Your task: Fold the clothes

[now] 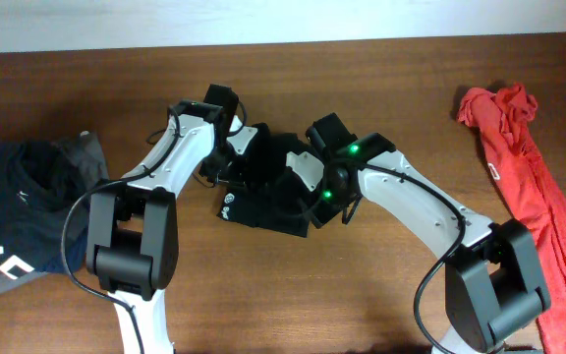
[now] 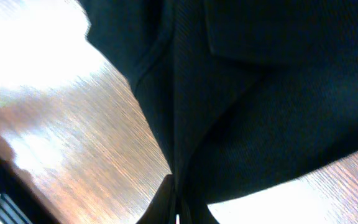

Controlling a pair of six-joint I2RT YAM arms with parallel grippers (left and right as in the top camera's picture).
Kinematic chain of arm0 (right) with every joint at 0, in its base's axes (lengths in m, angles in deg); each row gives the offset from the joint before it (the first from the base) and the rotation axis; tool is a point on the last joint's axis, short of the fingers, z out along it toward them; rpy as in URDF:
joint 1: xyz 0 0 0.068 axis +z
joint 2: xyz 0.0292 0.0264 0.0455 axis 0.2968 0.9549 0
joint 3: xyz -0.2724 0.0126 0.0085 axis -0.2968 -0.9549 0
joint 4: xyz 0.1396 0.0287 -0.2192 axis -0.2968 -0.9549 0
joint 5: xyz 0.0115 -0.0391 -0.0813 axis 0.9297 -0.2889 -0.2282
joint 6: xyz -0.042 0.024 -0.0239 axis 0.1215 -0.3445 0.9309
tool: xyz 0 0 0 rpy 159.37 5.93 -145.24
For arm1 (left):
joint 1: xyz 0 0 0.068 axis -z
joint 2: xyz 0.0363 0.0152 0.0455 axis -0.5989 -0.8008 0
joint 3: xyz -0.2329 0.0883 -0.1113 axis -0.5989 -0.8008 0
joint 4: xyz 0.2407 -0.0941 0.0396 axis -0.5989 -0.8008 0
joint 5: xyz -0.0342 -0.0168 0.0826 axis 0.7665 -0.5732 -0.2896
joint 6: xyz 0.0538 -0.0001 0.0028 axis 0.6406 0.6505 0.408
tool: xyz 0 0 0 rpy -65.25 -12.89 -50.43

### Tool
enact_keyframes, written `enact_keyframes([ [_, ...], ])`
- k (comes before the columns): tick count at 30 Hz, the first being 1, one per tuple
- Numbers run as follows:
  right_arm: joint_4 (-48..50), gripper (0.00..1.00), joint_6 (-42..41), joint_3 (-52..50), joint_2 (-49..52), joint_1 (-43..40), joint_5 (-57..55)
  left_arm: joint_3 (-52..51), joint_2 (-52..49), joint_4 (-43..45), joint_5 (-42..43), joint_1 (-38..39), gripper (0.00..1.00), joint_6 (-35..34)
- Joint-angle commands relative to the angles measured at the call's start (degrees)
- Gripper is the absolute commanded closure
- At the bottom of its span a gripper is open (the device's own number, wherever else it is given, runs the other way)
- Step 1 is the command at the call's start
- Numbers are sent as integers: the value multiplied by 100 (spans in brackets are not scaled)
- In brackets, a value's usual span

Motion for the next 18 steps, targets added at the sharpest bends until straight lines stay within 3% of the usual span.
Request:
enact_keyframes([
  [1, -216, 96, 20, -22, -81, 33, -490, -68, -52, 11, -50, -28, 45, 92],
  [11, -225, 90, 13, -22, -79, 31, -940, 334, -46, -466, -24, -42, 40, 68],
  [14, -232, 72, -245, -22, -79, 28, -1320, 837, -39, -914, 142, -125, 37, 74],
  [18, -48, 64, -686, -20, -81, -46, -1421, 1405, -39, -1279, 817, -262, 33, 197],
])
